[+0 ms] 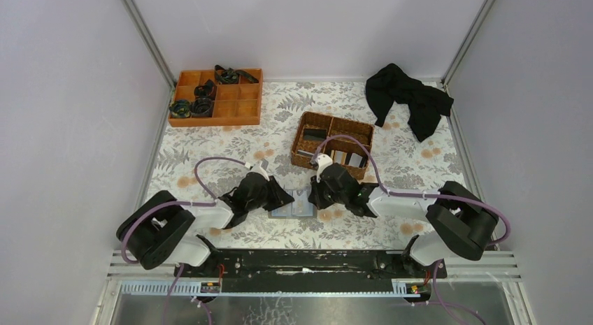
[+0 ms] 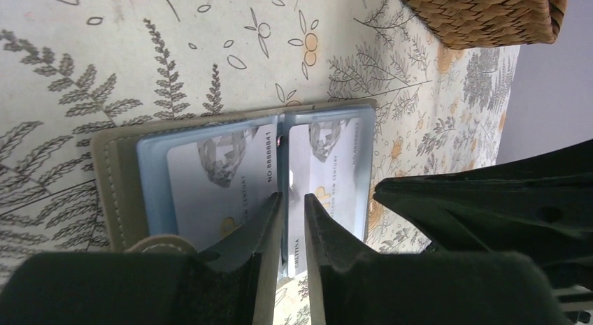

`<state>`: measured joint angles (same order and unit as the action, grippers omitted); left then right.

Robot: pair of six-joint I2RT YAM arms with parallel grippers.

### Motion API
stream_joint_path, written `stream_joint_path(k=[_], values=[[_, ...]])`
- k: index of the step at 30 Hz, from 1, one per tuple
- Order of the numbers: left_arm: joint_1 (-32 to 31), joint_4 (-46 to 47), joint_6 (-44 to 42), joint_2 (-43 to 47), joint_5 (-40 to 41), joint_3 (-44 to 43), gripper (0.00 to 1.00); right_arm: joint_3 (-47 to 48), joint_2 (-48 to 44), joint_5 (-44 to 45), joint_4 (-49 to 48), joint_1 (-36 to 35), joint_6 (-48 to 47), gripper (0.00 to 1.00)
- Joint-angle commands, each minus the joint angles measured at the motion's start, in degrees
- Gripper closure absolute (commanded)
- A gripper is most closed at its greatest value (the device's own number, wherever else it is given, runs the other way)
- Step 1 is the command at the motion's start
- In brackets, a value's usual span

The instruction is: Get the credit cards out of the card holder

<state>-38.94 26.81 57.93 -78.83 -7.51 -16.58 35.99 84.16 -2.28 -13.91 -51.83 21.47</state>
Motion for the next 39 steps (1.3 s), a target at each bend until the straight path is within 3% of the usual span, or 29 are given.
stream_joint_path(k=[1,17,21,29,39], values=[[0.3,5.2,0.5,-2.1,-1.5,0.6,0.75,-2.2,-1.6,2.3,0.6,0.2,1.4,1.0],[0.3,8.5,1.6,-3.3,-3.7,0.9,0.75,-4.2,-0.5,1.8,-1.6,0.2,2.3,1.0],[0.5,13.1,3.0,-4.0,-6.5,1.6,0.75,-4.2,1.3,1.1,-2.3,0.2,2.7,1.0],[0.7,32.1,8.4,-10.6,-15.0,3.4,0.78,-3.8,3.5,0.0,-3.6,0.2,2.9,1.0],[0.7,35.9,9.8,-14.6,-16.6,2.6,0.79,-3.7,4.3,0.1,-3.8,0.2,2.8,1.0]])
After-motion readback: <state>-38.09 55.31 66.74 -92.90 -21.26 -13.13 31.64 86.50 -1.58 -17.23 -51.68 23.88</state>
